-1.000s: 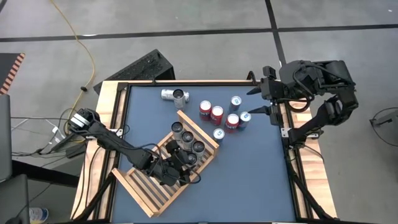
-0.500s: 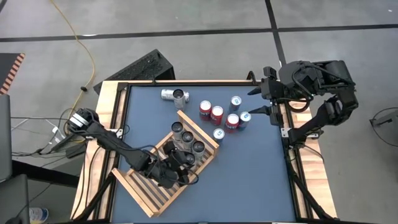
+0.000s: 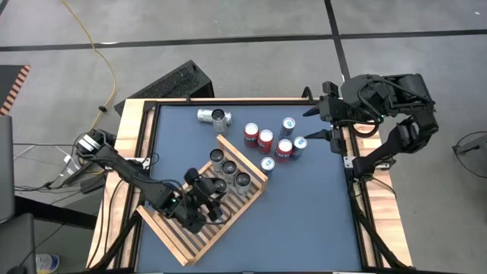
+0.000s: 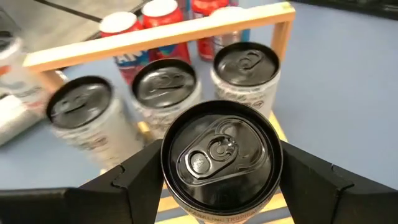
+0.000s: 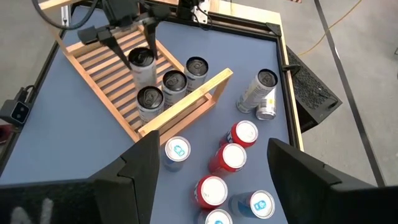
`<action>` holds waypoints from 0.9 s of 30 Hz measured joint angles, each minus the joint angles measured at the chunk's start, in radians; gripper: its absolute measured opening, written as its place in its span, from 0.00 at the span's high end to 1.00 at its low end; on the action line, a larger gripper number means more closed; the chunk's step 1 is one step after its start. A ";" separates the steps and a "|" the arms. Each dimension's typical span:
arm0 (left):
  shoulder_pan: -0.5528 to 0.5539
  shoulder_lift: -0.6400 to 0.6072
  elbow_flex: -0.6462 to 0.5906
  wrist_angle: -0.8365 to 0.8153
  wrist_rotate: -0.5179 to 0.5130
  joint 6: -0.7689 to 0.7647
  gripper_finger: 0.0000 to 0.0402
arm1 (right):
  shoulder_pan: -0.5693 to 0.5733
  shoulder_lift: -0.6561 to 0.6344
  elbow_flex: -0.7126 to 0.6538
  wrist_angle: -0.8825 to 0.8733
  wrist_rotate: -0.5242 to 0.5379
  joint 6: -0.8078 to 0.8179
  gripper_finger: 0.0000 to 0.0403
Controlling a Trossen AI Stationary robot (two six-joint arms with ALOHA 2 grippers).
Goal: Place canned beverage on shelf
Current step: Put the top right white yellow soda can on the shelf
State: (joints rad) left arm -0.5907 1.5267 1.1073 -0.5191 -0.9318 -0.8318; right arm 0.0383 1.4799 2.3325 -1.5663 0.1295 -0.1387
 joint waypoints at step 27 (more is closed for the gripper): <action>-0.071 -0.313 -0.272 0.120 -0.019 -0.067 0.36 | -0.002 0.064 0.000 0.001 0.000 -0.021 0.36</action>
State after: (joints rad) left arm -0.6617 1.2139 0.8350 -0.3989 -0.9508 -0.8984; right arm 0.0364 1.5436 2.3329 -1.5658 0.1291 -0.1592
